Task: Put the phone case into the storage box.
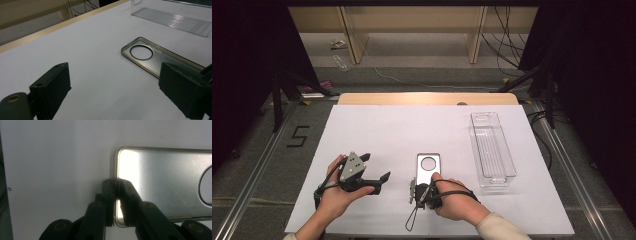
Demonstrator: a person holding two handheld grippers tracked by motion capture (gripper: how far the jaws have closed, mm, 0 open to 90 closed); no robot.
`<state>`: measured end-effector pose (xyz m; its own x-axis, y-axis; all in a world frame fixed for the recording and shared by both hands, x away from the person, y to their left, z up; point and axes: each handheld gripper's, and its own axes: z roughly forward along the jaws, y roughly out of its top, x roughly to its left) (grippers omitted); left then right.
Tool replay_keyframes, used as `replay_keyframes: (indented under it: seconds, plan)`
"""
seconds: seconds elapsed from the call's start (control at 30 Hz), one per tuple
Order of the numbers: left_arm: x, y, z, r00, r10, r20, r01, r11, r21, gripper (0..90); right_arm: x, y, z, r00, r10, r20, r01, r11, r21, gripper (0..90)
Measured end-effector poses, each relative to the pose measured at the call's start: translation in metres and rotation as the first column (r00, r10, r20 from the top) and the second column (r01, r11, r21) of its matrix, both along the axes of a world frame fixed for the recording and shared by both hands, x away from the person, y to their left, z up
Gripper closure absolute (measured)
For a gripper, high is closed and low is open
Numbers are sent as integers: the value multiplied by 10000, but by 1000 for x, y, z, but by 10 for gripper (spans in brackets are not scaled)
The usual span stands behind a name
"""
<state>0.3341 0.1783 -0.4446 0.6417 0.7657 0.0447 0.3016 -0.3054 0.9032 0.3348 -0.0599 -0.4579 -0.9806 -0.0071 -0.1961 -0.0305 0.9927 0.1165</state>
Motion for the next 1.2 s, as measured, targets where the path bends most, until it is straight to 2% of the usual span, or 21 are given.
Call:
replay_keyframes:
  seconds: [1.2]
  plan:
    - [0,0,0,10000,14,-25,-14,10000,14,103,-3,-1,0,9996,-263,41,262,9996,58,883]
